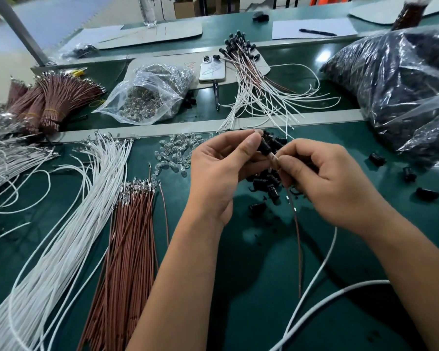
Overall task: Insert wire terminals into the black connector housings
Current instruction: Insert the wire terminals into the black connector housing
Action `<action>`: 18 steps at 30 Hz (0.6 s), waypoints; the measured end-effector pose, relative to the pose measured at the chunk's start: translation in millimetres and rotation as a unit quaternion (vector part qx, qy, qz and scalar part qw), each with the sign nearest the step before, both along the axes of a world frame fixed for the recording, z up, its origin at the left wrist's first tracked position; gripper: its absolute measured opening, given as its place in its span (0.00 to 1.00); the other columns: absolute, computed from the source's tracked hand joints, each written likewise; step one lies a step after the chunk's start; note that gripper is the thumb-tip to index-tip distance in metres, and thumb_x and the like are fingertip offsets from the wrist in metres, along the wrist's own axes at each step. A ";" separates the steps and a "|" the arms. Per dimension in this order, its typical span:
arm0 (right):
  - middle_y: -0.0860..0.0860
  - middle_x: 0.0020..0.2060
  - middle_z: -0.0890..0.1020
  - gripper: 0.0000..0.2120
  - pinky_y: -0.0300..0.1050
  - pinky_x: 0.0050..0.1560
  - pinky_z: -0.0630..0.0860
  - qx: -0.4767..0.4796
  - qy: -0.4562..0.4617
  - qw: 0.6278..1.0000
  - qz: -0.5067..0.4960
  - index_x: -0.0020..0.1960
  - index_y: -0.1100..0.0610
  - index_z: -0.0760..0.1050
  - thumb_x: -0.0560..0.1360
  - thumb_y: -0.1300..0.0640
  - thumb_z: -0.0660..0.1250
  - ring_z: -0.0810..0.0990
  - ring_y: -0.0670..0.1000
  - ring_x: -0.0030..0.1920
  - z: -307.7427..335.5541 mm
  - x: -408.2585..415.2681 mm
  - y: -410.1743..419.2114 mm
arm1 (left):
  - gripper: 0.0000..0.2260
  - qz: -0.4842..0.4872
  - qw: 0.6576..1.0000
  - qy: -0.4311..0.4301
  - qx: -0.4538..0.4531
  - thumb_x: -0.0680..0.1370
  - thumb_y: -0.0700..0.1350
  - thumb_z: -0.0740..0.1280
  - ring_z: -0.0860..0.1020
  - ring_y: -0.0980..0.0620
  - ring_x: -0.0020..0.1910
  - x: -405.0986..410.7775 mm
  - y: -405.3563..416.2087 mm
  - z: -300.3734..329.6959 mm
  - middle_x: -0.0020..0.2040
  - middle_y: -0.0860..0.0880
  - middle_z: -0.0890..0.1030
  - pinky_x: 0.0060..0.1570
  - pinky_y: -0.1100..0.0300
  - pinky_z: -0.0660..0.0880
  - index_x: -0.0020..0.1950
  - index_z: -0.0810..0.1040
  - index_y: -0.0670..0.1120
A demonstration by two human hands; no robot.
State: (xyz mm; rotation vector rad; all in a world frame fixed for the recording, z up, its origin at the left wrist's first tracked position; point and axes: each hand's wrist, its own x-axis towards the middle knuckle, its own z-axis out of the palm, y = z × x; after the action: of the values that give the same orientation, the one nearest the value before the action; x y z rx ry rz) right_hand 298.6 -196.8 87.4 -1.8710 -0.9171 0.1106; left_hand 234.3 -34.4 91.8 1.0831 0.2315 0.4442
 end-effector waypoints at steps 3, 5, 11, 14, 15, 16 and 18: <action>0.51 0.30 0.80 0.07 0.31 0.24 0.64 0.054 0.122 0.990 0.033 0.48 0.58 0.80 0.79 0.54 0.70 0.68 0.42 0.23 9.2 4.3 -8.7 | 0.03 0.009 0.997 -0.021 -0.080 0.73 0.37 0.72 0.83 0.49 0.36 -0.9 6.7 3.7 0.39 0.44 0.85 0.37 0.59 0.82 0.45 0.84 0.40; 0.55 0.31 0.80 0.08 0.33 0.22 0.60 0.084 0.213 0.972 0.062 0.49 0.58 0.80 0.76 0.53 0.70 0.63 0.45 0.21 16.9 10.4 -18.2 | 0.06 0.028 0.989 -0.031 -0.143 0.70 0.39 0.72 0.84 0.49 0.38 -3.4 15.9 6.1 0.41 0.44 0.85 0.37 0.60 0.82 0.45 0.84 0.40; 0.58 0.39 0.83 0.10 0.29 0.21 0.60 0.151 0.287 0.935 0.147 0.57 0.58 0.82 0.76 0.58 0.72 0.64 0.40 0.21 43.7 25.1 -37.2 | 0.07 0.096 0.962 -0.057 -0.250 0.73 0.40 0.72 0.84 0.51 0.36 -6.5 31.8 5.1 0.40 0.44 0.84 0.36 0.62 0.81 0.50 0.80 0.40; 0.60 0.43 0.83 0.13 0.28 0.18 0.62 0.141 0.302 0.932 0.142 0.61 0.65 0.79 0.78 0.63 0.70 0.65 0.40 0.21 49.3 28.6 -35.5 | 0.04 0.117 0.953 -0.045 -0.276 0.78 0.39 0.70 0.83 0.52 0.35 -4.0 36.0 4.5 0.40 0.45 0.83 0.35 0.63 0.81 0.51 0.80 0.40; 0.62 0.43 0.84 0.10 0.29 0.18 0.62 0.111 0.293 0.944 0.107 0.60 0.66 0.79 0.79 0.65 0.68 0.65 0.41 0.21 48.4 29.9 -33.6 | 0.03 0.125 0.956 -0.031 -0.262 0.78 0.38 0.69 0.82 0.52 0.34 -3.6 37.0 3.8 0.39 0.45 0.83 0.34 0.63 0.80 0.50 0.81 0.40; 0.63 0.42 0.85 0.07 0.31 0.18 0.62 0.058 0.268 0.960 0.061 0.58 0.67 0.79 0.80 0.68 0.66 0.65 0.43 0.20 47.3 31.8 -32.3 | 0.03 0.133 0.962 -0.016 -0.240 0.78 0.38 0.69 0.82 0.52 0.34 -3.1 36.5 2.8 0.38 0.46 0.83 0.34 0.63 0.80 0.50 0.81 0.40; 0.58 0.38 0.86 0.06 0.36 0.17 0.65 -0.099 0.173 0.980 -0.015 0.53 0.63 0.80 0.82 0.68 0.64 0.68 0.47 0.21 44.0 35.6 -31.0 | 0.02 0.146 0.971 0.015 -0.186 0.78 0.38 0.70 0.82 0.52 0.34 -2.2 32.5 0.7 0.38 0.46 0.83 0.35 0.62 0.80 0.48 0.81 0.40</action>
State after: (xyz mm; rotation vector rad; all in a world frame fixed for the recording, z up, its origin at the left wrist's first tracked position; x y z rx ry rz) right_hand 334.2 -227.8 131.4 -1.9651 -0.6557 0.5088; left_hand 232.1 -1.9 92.6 0.6878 0.4846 0.6204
